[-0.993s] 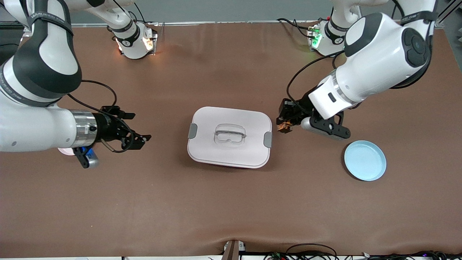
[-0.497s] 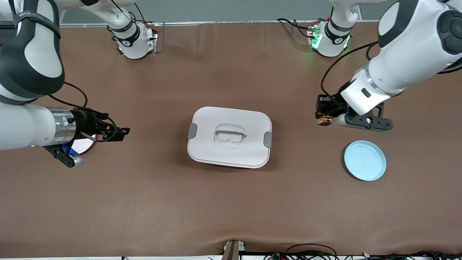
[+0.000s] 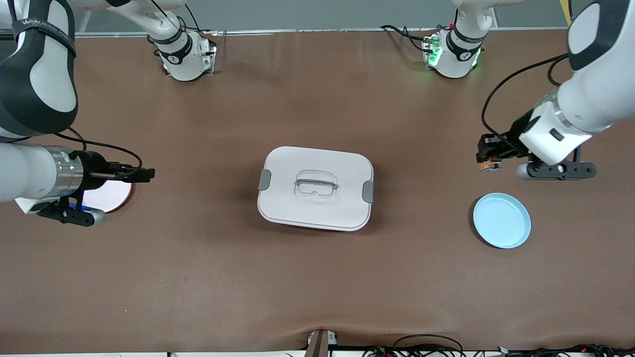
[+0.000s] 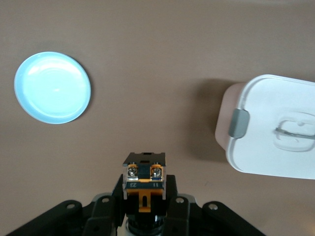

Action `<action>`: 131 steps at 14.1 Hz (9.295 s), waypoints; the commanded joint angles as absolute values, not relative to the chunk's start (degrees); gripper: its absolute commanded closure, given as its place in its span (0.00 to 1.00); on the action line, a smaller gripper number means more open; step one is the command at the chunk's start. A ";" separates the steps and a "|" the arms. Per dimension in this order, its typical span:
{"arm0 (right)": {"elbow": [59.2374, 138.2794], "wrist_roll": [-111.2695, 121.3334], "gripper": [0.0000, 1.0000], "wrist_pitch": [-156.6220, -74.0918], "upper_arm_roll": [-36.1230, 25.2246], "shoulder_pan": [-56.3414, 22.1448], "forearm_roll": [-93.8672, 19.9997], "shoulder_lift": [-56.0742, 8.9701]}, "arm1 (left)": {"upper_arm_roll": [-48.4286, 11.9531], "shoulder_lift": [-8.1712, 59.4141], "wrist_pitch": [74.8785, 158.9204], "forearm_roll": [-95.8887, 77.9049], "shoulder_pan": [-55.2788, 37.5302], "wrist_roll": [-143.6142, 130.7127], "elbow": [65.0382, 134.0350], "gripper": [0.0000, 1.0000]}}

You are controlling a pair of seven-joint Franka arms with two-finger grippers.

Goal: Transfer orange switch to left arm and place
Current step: 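Carry the switch toward the blue plate while the right gripper withdraws, then lower the switch onto the blue plate with the left gripper, then open the left gripper and release the switch on the plate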

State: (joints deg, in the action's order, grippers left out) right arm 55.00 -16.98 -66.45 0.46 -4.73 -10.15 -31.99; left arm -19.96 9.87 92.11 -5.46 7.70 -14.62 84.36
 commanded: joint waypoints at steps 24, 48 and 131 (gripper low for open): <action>71.76 2.90 0.00 -81.88 1.05 1.57 0.35 -20.59 | -20.21 10.20 112.30 6.77 16.87 -77.60 99.92 1.00; 80.77 2.46 0.00 -87.19 1.41 9.14 -1.13 -8.00 | -20.13 24.78 131.39 14.14 22.85 -82.71 106.26 1.00; 91.49 2.11 0.00 -89.56 -2.99 0.09 -2.02 3.87 | -19.34 14.42 128.33 4.31 18.19 -4.57 106.09 0.00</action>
State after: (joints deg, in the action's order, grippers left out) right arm 90.68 2.73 -89.50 -2.58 0.83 -1.42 2.71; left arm -19.42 16.98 130.29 5.42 18.06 -6.11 106.77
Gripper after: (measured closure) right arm 0.000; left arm 0.000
